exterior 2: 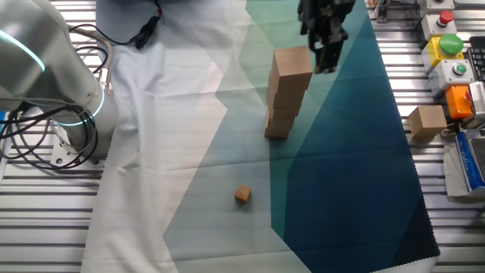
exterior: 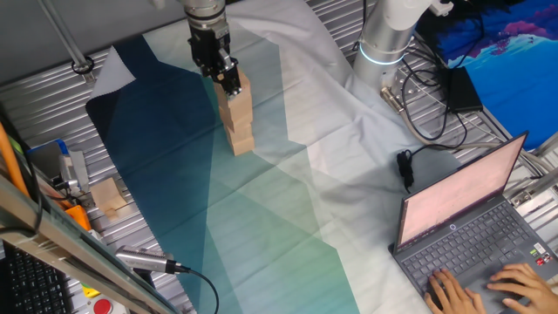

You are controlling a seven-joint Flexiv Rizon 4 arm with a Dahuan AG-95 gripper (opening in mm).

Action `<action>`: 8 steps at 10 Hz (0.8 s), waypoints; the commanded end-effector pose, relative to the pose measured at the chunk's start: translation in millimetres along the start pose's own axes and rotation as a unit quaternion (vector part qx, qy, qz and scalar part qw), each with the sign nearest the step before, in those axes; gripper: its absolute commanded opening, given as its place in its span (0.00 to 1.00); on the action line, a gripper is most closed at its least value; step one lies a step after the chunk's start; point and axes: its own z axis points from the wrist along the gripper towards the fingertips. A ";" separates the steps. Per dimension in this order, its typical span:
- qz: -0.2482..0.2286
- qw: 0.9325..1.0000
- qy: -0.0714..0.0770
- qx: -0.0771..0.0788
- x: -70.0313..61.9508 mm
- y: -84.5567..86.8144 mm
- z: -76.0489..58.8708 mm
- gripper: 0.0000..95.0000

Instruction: Stack the blocks in a vertical line of five

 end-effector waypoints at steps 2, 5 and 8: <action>-0.004 1.000 0.005 0.004 -20.0 7.0 -5.5 0.80; -0.007 1.000 0.002 0.001 -57.2 19.4 4.0 0.60; 0.011 1.000 0.003 0.004 -95.1 50.6 30.1 0.00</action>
